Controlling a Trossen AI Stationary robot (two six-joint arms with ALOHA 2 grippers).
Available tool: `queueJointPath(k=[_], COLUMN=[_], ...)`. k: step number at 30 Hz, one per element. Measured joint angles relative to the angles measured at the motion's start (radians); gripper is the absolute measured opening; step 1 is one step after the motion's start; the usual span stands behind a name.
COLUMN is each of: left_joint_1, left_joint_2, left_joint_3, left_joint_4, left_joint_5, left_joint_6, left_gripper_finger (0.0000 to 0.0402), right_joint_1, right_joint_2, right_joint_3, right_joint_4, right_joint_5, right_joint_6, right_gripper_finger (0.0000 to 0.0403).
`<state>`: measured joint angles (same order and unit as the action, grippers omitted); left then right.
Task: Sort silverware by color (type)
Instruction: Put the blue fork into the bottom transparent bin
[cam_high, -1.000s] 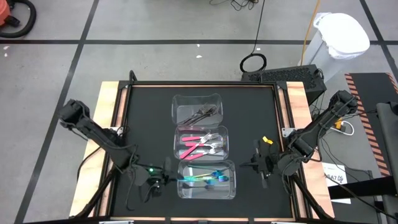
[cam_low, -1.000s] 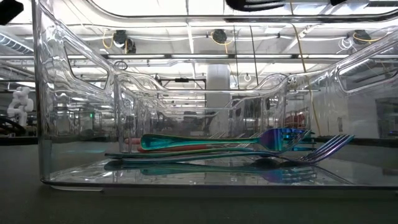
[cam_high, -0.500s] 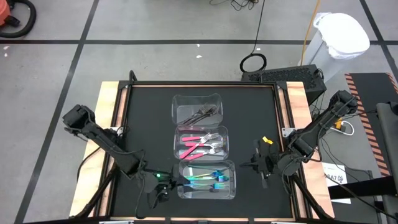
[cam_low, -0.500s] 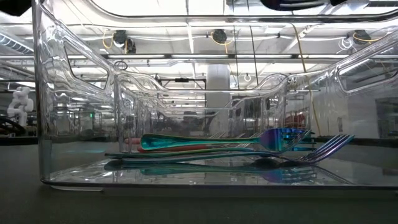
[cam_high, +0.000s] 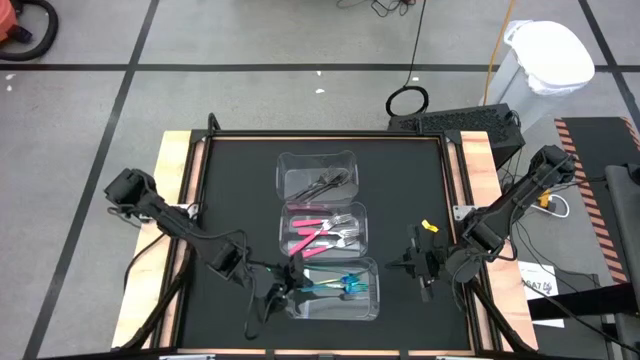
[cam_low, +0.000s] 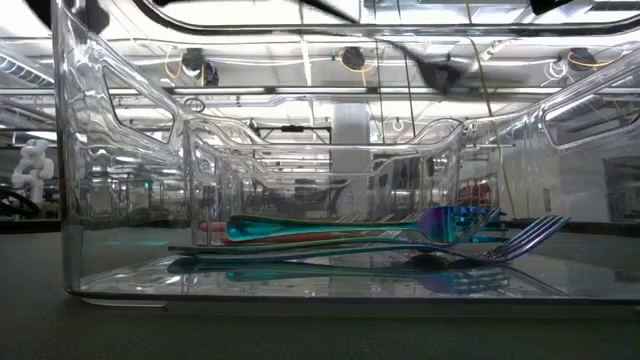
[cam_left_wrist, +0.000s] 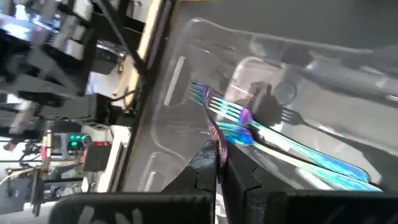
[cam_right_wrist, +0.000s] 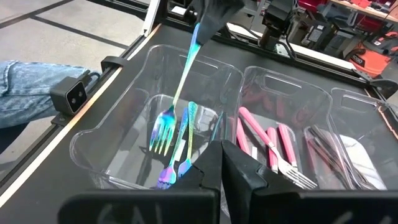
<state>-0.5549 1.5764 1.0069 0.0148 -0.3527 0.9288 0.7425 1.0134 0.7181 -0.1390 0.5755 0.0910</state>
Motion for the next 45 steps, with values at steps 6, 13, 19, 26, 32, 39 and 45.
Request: queueJointPath(k=[6,13,19,26,32,39,45], left_joint_1=[-0.001,0.002,0.011,0.014,0.026,0.031,0.031], left_joint_2=[0.055,0.087,0.088,0.141,0.171,0.171,0.171], left_joint_3=[0.000,0.000,0.000,-0.001,-0.001,-0.001,-0.001], left_joint_4=[0.000,0.022,0.019,0.017,0.049,0.094,0.091], left_joint_5=[-0.060,-0.063,-0.046,-0.022,-0.053,-0.056,-0.083], left_joint_6=[0.005,0.019,-0.007,-0.007,-0.008,-0.024,-0.057], left_gripper_finger=[0.0003,0.0002,0.0018,0.0024,0.0026,0.0027,0.0051], right_joint_1=[0.000,0.000,0.000,0.000,0.000,0.000,0.000], right_joint_2=[0.000,0.000,0.000,0.000,0.000,0.000,0.000], right_joint_3=[0.000,0.000,0.000,0.000,0.000,0.000,0.000], right_joint_4=[0.000,0.000,0.000,0.000,0.000,0.000,0.000], right_joint_5=[0.000,0.000,0.000,0.000,0.000,0.000,0.000], right_joint_6=[0.000,-0.002,-0.002,-0.002,-0.002,-0.002,-0.002], right_gripper_finger=[0.0002,0.0002,0.0002,0.0002,0.0002,0.0002,0.0002])
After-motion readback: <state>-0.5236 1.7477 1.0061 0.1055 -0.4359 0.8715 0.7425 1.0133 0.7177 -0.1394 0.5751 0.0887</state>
